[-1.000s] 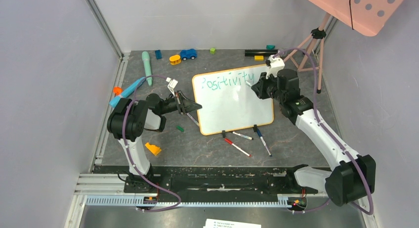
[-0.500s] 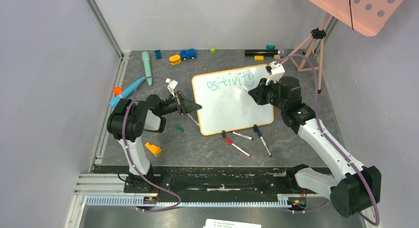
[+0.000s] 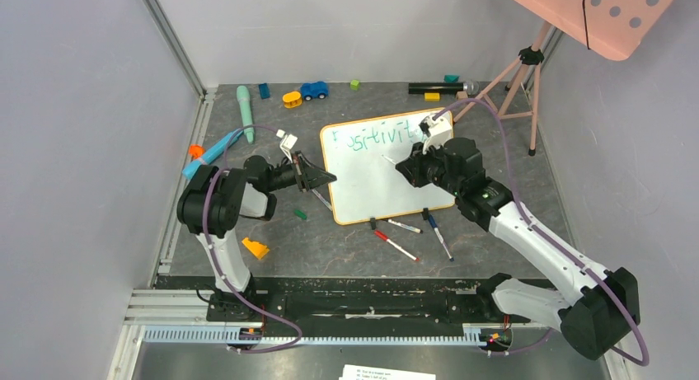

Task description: Write a sentence on the whiteboard

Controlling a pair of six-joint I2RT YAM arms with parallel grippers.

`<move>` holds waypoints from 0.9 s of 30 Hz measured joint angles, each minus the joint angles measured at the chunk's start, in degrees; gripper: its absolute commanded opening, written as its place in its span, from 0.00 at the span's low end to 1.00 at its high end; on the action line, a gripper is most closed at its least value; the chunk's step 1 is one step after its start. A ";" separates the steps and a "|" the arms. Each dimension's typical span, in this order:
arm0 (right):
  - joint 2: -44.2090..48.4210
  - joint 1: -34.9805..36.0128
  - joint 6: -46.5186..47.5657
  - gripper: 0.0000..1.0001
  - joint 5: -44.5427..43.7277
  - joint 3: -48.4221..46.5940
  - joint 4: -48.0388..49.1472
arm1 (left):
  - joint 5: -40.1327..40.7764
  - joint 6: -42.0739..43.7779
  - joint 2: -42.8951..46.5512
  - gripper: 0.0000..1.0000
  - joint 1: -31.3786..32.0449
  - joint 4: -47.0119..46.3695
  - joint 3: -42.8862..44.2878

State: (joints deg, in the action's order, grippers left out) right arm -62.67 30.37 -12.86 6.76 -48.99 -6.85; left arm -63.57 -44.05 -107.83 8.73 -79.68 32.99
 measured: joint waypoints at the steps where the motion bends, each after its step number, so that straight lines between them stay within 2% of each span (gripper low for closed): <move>1: -0.09 0.79 0.02 0.00 -0.46 0.00 0.02 | -0.07 -1.01 -0.96 0.02 -0.04 -1.60 0.07; 17: -5.92 12.11 1.86 0.00 -6.47 -0.50 3.13 | -0.61 -3.69 -3.15 0.02 -0.26 -4.92 0.44; 27: -13.99 16.76 3.98 0.00 -10.82 -8.72 2.23 | -0.63 -3.69 -3.15 0.02 -0.26 -4.94 0.44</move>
State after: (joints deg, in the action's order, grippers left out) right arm -76.66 47.13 -8.88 -4.05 -57.71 -4.62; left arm -64.20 -47.75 -110.98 8.47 -84.62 33.43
